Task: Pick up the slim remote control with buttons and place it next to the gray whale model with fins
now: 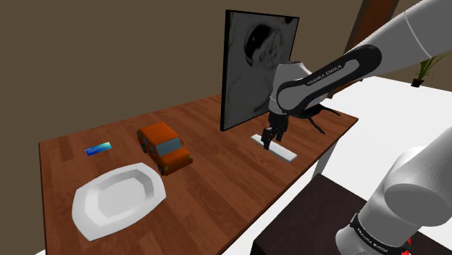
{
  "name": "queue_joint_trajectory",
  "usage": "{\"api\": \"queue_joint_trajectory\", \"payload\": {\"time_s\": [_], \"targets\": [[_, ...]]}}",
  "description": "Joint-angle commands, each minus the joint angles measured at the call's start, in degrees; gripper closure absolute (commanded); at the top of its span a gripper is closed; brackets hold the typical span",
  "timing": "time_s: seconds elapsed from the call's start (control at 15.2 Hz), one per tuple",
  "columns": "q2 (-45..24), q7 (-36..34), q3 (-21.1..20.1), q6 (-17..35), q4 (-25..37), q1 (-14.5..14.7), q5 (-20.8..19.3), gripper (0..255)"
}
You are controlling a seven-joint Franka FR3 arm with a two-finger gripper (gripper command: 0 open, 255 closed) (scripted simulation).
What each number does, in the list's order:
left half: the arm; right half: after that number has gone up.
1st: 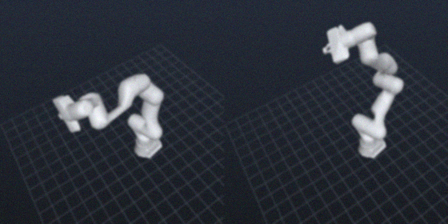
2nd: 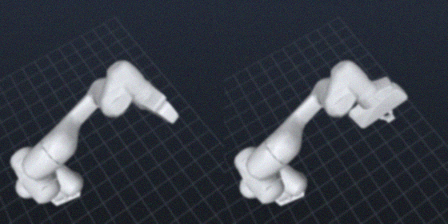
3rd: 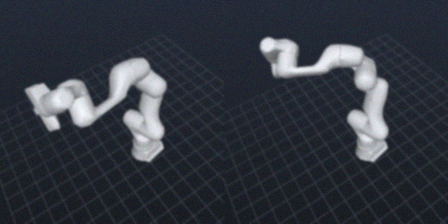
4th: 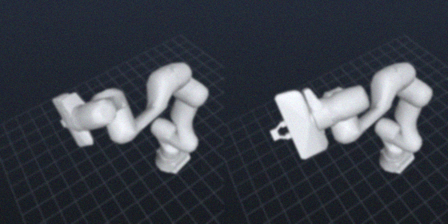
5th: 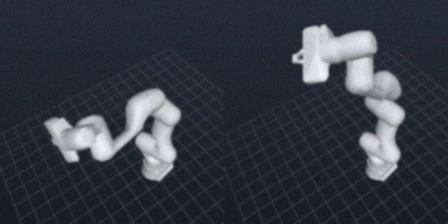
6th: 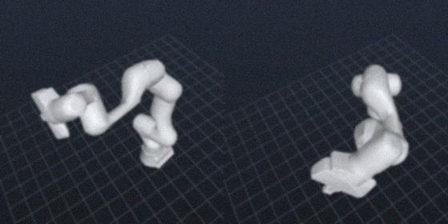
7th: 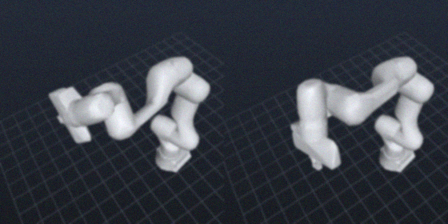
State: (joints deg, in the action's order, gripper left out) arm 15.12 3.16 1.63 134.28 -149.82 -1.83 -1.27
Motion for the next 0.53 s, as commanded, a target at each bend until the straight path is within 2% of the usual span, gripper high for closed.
{"api": "queue_joint_trajectory", "payload": {"time_s": [0.0,0.13,0.4,0.46], "targets": [[0.0,0.0,0.0,0.0,0.0,0.0,0.0,0],[0.0,0.0,0.0,0.0,0.0,0.0,0.0,0],[4.8,0.0,-0.1,-8.5,3.7,0.0,0.0,0],[4.8,0.0,-0.1,-8.5,3.7,0.0,0.0,0]]}}
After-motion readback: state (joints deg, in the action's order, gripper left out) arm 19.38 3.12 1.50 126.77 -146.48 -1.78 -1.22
